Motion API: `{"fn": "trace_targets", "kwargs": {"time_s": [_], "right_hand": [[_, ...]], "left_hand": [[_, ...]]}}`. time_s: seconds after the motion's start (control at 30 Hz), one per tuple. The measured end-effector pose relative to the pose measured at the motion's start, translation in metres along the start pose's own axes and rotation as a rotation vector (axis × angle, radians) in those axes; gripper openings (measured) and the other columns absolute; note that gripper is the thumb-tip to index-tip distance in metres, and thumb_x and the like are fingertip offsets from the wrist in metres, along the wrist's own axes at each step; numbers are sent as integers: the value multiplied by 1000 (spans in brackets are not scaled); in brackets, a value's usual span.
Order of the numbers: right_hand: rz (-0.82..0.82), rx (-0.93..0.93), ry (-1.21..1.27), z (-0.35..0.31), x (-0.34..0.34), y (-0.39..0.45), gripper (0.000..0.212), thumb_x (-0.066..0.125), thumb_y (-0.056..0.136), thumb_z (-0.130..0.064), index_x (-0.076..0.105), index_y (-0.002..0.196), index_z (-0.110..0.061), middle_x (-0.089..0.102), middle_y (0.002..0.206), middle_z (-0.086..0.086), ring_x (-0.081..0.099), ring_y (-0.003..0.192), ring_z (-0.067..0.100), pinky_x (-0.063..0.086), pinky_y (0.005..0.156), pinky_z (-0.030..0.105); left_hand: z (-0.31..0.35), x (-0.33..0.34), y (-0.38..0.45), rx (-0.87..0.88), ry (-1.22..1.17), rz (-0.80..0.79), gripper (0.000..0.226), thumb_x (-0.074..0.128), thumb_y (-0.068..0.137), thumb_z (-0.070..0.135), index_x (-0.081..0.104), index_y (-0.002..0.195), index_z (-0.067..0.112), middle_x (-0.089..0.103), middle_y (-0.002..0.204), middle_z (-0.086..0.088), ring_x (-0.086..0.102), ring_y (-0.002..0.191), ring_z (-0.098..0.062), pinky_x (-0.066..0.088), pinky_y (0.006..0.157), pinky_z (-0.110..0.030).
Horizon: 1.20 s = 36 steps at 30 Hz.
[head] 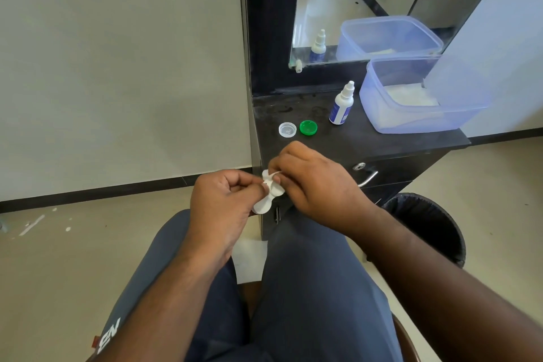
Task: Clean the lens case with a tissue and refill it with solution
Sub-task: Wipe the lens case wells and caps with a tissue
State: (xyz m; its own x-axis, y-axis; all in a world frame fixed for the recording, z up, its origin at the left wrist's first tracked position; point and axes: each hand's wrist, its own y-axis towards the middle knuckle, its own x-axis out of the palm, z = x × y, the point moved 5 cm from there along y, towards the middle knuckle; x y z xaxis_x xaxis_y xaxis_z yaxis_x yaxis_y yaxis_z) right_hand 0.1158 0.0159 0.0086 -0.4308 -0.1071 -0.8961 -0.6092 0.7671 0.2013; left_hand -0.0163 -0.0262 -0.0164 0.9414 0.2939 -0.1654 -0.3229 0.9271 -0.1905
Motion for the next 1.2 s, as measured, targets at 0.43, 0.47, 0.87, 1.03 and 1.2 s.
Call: {"fn": "trace_targets", "kwargs": {"time_s": [0.43, 0.47, 0.87, 1.03, 1.2], "right_hand": [[417, 744, 1153, -2, 50, -29, 11, 58, 92, -13, 69, 90, -13, 71, 82, 3, 60, 73, 8, 50, 68, 25], [441, 715, 1125, -2, 48, -29, 11, 59, 91, -13, 69, 91, -13, 71, 83, 2, 62, 73, 7, 51, 68, 24], [482, 201, 379, 3, 29, -31, 12, 68, 80, -11, 72, 92, -8, 58, 96, -4, 56, 88, 4, 44, 77, 9], [424, 145, 366, 10, 20, -34, 15, 73, 78, -5, 72, 94, -7, 70, 90, 4, 62, 83, 8, 50, 75, 15], [396, 50, 304, 5, 15, -34, 13, 70, 79, -4, 74, 91, -5, 70, 90, 5, 65, 83, 12, 52, 76, 17]], "left_hand": [[0, -3, 4, 26, -137, 117, 7, 73, 78, 4, 72, 74, 10, 72, 72, -7, 70, 68, -20, 59, 64, -30], [0, -2, 3, 15, -134, 96, 6, 73, 78, 4, 72, 75, 9, 72, 72, -6, 71, 68, -19, 59, 64, -30], [-11, -1, 1, -209, -333, -57, 8, 66, 84, 2, 73, 80, 4, 75, 77, -11, 73, 73, -23, 60, 65, -32], [-9, -2, 3, -159, -218, -61, 6, 68, 84, 4, 74, 83, 5, 76, 80, -9, 74, 76, -23, 60, 68, -35], [-6, 0, 0, -107, -131, -70, 5, 70, 83, 7, 75, 82, 8, 75, 76, -6, 73, 74, -21, 60, 67, -33]]}}
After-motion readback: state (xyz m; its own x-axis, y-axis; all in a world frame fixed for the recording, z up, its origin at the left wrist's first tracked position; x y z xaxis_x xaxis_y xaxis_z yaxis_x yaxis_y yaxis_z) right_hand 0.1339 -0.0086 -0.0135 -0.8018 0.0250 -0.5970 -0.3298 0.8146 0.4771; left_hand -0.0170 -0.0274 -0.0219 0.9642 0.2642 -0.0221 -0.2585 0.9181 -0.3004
